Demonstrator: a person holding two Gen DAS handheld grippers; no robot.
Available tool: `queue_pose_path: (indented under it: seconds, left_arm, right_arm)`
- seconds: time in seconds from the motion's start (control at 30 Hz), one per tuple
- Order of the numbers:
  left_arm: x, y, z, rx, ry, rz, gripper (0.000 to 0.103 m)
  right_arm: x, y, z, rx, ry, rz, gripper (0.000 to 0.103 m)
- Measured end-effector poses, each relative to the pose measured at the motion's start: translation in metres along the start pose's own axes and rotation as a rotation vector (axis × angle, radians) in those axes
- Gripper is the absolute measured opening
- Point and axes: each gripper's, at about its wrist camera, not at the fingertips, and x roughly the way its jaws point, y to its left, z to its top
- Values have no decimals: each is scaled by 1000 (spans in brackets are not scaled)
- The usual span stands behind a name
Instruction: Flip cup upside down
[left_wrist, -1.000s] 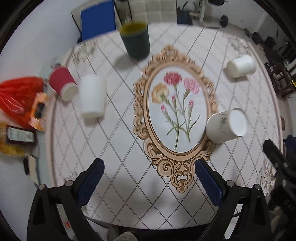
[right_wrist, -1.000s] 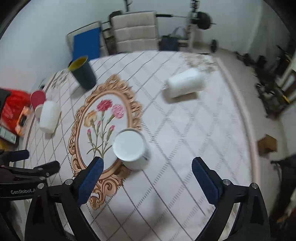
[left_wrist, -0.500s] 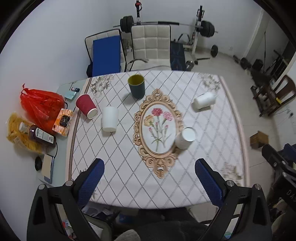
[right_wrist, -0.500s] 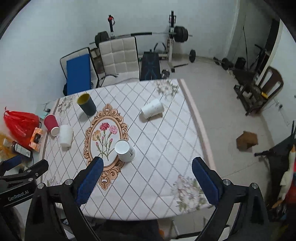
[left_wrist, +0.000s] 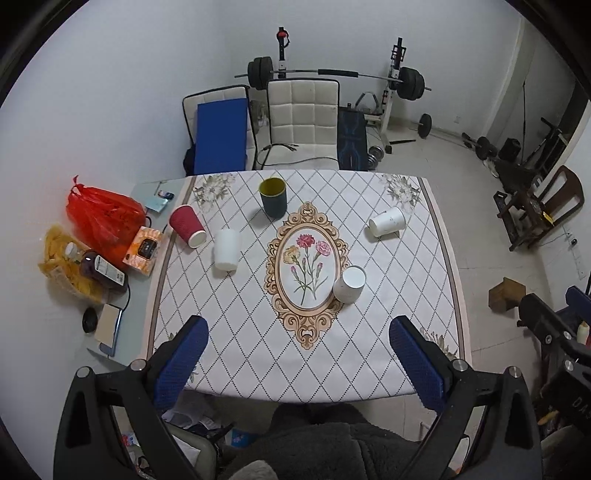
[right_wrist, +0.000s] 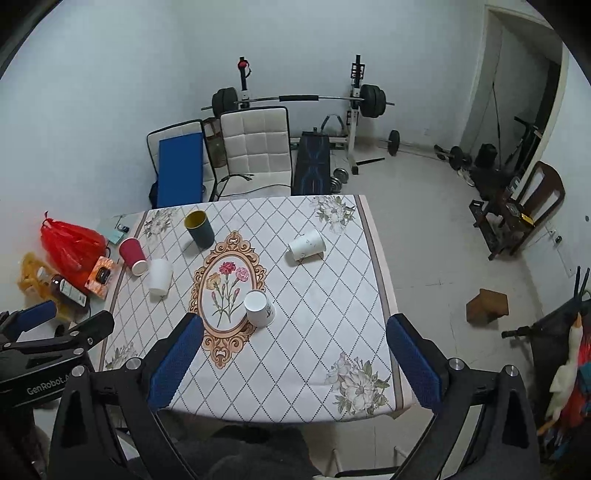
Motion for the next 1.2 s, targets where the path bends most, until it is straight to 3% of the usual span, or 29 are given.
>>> queue_pose_path:
  seconds: [1.2]
  left_arm:
    - [-19,3,-10,-9,-25,38,101]
  right_arm:
    - [3,-6,8,-15,12,16,101]
